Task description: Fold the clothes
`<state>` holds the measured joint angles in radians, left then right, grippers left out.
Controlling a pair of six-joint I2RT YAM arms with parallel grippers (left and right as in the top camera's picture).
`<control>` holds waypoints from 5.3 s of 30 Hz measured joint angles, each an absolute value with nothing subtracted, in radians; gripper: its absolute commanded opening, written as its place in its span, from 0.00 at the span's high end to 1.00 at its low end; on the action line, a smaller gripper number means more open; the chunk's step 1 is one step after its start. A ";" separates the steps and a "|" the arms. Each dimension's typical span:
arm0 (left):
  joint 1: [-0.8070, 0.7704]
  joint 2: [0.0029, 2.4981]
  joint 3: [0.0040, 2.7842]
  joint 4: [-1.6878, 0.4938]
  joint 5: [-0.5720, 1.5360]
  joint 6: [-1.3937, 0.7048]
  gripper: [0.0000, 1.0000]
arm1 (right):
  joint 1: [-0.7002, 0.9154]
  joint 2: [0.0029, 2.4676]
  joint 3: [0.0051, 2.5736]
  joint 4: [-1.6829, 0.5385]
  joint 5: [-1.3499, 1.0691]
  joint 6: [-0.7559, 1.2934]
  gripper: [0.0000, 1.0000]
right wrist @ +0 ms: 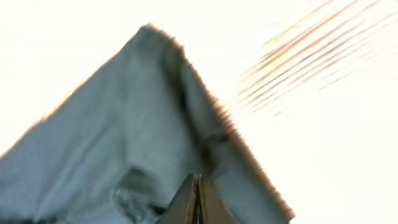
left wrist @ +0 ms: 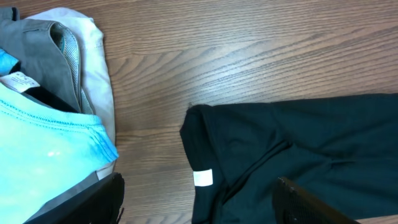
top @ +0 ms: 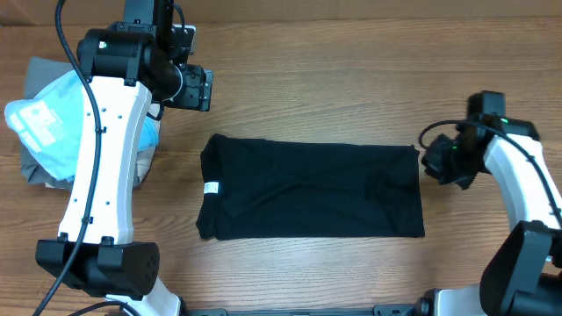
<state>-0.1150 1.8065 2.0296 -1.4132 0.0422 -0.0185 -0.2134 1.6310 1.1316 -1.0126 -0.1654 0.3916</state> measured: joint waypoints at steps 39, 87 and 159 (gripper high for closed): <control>-0.115 1.806 2.030 -1.422 0.042 -0.019 0.21 | -0.116 1.620 0.905 -0.953 -0.363 0.264 0.96; -0.115 1.806 2.030 -1.424 0.041 -0.019 0.16 | -0.364 1.830 1.033 -0.981 -0.555 -0.088 0.57; -0.115 1.806 2.030 -1.435 0.041 -0.019 0.16 | 0.554 1.623 1.098 -0.796 -0.332 0.512 0.95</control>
<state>-0.1150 1.8065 2.0296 -1.4353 0.0414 -0.0185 0.5541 1.6234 1.0981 -0.7959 -0.3321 0.5121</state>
